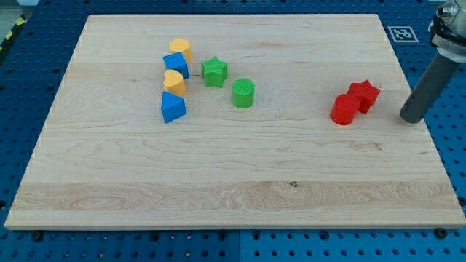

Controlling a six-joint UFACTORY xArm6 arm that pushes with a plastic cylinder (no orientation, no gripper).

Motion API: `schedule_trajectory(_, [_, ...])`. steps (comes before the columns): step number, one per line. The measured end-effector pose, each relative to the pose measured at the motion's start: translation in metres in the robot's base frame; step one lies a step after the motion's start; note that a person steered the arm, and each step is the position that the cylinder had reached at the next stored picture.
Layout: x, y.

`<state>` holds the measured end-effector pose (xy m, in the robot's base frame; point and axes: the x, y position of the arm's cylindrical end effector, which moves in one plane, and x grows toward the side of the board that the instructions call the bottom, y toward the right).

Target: Separate the red star and the red circle

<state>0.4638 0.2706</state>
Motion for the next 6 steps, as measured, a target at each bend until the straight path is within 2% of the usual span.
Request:
schedule_trajectory(2, [0.006, -0.03])
schedule_trajectory(6, [-0.015, -0.116])
